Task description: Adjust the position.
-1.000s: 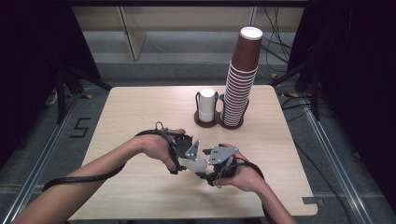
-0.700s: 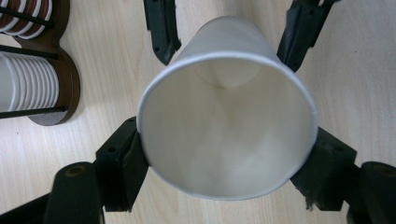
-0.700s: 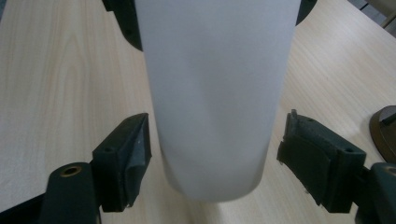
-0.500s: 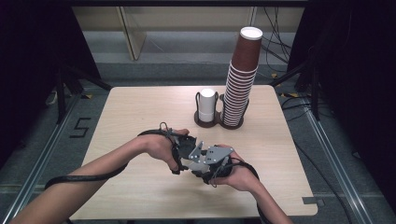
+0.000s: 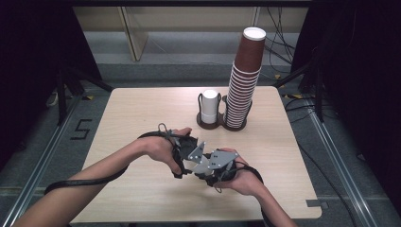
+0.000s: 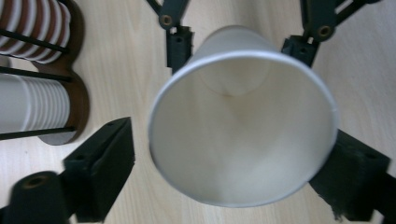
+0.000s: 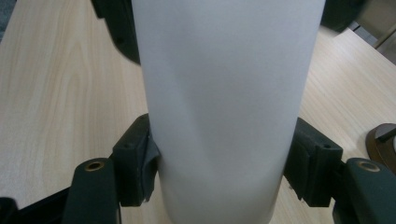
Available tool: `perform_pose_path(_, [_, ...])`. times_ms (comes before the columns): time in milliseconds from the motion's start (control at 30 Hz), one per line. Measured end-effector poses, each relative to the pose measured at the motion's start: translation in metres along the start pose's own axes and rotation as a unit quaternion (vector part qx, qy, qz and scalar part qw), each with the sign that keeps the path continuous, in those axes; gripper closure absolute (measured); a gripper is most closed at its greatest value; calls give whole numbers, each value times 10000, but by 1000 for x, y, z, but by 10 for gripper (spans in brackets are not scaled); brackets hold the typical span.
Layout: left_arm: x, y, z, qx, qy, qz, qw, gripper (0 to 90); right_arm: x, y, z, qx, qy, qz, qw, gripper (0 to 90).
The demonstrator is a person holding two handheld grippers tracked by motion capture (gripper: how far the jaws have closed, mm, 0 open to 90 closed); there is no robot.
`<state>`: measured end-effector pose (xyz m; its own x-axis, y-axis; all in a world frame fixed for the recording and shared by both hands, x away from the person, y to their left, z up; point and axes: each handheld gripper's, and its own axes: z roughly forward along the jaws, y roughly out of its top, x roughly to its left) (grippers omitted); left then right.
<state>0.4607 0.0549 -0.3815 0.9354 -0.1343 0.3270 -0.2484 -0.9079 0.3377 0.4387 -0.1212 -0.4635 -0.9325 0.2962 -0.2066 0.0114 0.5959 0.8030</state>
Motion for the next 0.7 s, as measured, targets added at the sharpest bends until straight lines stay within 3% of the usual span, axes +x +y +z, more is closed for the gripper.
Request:
perform_pose_path(33, [-2,-2,1,-187,5,-231,9996,73,-1,-1,-1,-36,-8,-100,9999,350])
perform_pose_path(133, [-3,-9,2,-280,42,-322,9991,26,-2,-7,-5,-88,-109,-34,9999,349])
perform_pose_path(200, [-3,-15,2,-313,125,-381,9987,24,-4,-13,-8,-182,-315,85,9993,347])
perform_pose_path(233, [-3,-17,2,-410,175,-475,9979,24,-4,-13,-8,-182,-315,85,9993,347])
perform_pose_path(267, [-4,-23,2,-608,221,-723,9953,24,-5,-17,-11,-313,-398,199,9985,346])
perform_pose_path(300, [-4,-23,2,-608,221,-723,9953,24,-5,-17,-11,-313,-398,199,9985,346])
perform_pose_path(333, [-6,-26,3,-721,229,-835,9936,24,-6,-18,-12,-351,-462,118,9982,346])
perform_pose_path(400, [-8,-32,4,-990,308,-1116,9883,23,-6,-21,-14,-452,-541,261,9972,345])
perform_pose_path(467, [-13,-39,6,-1309,397,-1388,9808,23,-7,-26,-18,-561,-723,279,9954,343])
perform_pose_path(500, [-13,-39,6,-1309,397,-1388,9808,23,-7,-26,-18,-561,-723,279,9954,343])
perform_pose_path(533, [-17,-42,9,-1544,424,-1606,9740,23,-6,-29,-21,-609,-771,402,9944,341])
perform_pose_path(567, [-17,-42,9,-1544,424,-1606,9740,22,-6,-29,-21,-609,-771,402,9944,341])
perform_pose_path(600, [-20,-43,12,-1798,487,-1811,9656,22,-6,-31,-23,-678,-854,459,9930,340])
perform_pose_path(667, [-20,-44,11,-1812,516,-1812,9652,22,-5,-32,-24,-690,-885,569,9921,340])
perform_pose_path(700, [-21,-43,11,-1889,551,-1904,9618,21,-6,-34,-26,-765,-968,537,9909,340])
